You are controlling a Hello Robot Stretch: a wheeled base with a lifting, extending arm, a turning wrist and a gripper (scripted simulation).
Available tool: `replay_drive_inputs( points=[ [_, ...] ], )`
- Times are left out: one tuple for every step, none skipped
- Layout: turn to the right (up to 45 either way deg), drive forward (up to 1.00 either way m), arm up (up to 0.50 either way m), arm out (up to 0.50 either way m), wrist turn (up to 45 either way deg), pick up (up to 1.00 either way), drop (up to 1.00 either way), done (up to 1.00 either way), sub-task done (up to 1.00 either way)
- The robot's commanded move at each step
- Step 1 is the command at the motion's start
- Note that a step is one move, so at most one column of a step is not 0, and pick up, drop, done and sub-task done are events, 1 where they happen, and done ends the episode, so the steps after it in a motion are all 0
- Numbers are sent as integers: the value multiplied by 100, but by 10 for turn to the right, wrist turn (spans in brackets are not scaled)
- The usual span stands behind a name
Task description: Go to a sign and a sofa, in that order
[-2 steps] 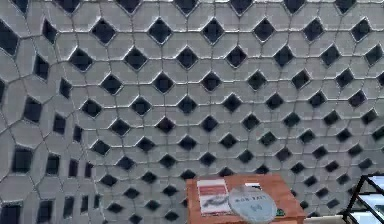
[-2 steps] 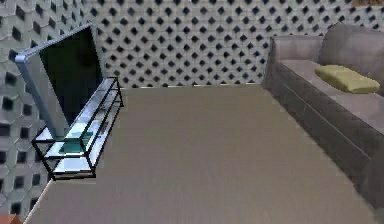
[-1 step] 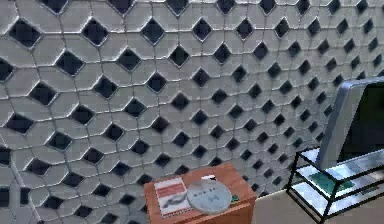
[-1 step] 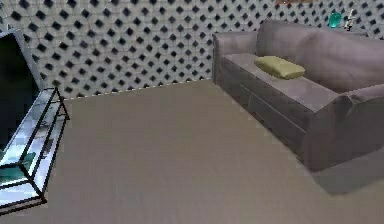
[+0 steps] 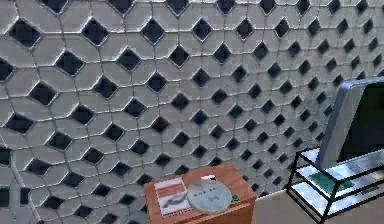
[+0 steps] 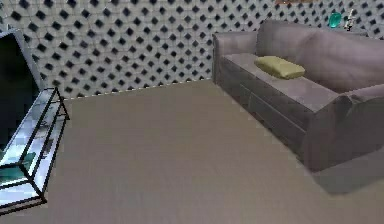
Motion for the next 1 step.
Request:
replay_drive_inputs(
  points=[
    [450,0,0,0,0,0,0,0,0]
  ],
)
